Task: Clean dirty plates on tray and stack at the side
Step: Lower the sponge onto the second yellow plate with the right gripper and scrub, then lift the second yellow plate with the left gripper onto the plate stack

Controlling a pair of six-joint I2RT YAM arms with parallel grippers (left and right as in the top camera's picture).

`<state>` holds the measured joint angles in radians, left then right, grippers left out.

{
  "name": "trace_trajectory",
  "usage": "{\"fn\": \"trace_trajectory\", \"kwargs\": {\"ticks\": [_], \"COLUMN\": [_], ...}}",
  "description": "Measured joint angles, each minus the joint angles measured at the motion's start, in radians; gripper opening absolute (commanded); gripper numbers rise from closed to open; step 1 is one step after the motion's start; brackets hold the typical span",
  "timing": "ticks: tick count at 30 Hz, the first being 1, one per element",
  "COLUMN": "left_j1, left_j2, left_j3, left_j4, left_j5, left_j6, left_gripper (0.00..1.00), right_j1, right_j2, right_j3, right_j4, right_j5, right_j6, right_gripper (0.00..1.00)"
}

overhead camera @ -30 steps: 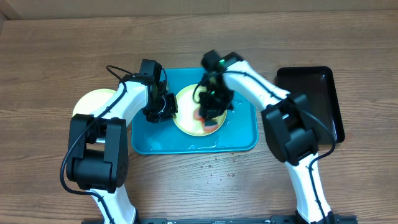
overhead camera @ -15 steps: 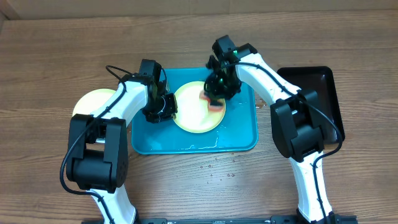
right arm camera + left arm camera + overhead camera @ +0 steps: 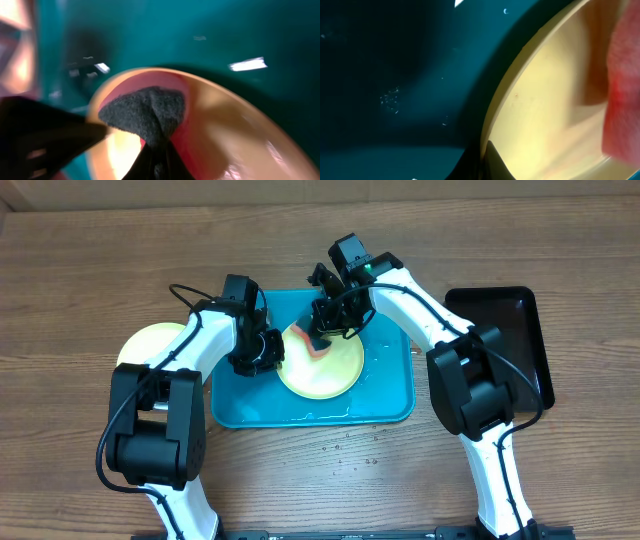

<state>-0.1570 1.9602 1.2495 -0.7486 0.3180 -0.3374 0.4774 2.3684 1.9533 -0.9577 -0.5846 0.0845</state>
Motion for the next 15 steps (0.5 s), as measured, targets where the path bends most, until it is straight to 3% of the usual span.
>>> {"fn": "trace_trajectory", "kwargs": {"ticks": [7, 15], "left_j1": [0.0, 0.0], "left_j2": [0.0, -0.042], "left_j3": [0.003, 0.037], "left_j4": [-0.01, -0.102], "left_j5": [-0.011, -0.209], "left_j6": [0.045, 0.09], "left_gripper": [0.04, 0.04], "right_j1": [-0.051, -0.194], "right_j2": [-0.048, -0.311], "right_j3": [0.148, 0.253], "right_j4": [-0.109, -0.293], "right_j5": [-0.075, 0.095], "right_j6": [0.001, 0.016], "right_gripper": [0.04, 0.04]}}
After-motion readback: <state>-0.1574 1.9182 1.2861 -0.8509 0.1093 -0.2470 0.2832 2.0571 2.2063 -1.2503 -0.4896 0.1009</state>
